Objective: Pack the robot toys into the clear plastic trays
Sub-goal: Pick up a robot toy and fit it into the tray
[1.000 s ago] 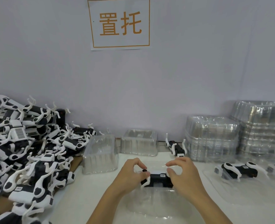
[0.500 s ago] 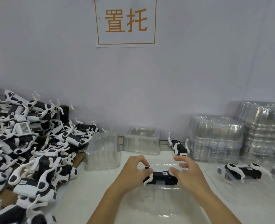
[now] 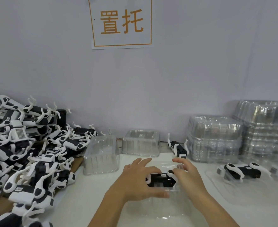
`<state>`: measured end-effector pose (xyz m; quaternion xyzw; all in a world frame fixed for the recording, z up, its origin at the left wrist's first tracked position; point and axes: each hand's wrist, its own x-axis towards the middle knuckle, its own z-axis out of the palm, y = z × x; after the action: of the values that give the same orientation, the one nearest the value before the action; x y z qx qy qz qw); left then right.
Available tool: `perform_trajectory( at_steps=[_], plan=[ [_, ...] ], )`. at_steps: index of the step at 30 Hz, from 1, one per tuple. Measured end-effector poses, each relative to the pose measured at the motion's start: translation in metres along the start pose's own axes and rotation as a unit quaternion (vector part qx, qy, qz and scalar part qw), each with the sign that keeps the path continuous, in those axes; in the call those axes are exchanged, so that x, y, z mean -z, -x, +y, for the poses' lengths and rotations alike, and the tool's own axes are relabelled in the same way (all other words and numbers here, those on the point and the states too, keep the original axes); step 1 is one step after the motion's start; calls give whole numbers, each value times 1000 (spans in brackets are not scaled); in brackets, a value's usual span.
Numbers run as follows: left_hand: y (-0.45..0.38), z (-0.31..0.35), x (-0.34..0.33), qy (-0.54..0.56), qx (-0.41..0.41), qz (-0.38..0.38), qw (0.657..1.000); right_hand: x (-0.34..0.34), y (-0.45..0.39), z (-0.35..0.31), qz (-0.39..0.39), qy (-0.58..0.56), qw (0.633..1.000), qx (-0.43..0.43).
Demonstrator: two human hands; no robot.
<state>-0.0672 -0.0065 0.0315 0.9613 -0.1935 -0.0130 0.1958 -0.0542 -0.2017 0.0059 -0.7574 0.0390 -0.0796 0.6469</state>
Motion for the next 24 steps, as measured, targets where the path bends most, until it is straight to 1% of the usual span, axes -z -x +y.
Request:
perform_trajectory(
  at_steps=[3,9,12,15,17,19,20,24],
  plan=[
    [-1,-1,-1,-27,2,-8,1000,-1,-4,3,28,-25,999,-2],
    [-4,3,-8,-17,18,51,998,3,-13,8,99,-73,992,-4],
    [-4,0,-8,26,51,86,995,5,-14,13,114,-93,989,-23],
    [-1,-5,-4,123,76,134,980,5,-15,14,119,-94,988,-26],
    [-2,-8,-1,213,65,184,957,4,-14,13,121,-100,988,-17],
    [-3,-9,2,306,46,232,922,3,-11,10,115,-100,988,-2],
    [-2,-7,4,353,47,244,902,1,-8,9,110,-92,990,12],
    [-2,0,10,501,85,241,827,-11,6,3,81,-41,991,102]
  ],
)
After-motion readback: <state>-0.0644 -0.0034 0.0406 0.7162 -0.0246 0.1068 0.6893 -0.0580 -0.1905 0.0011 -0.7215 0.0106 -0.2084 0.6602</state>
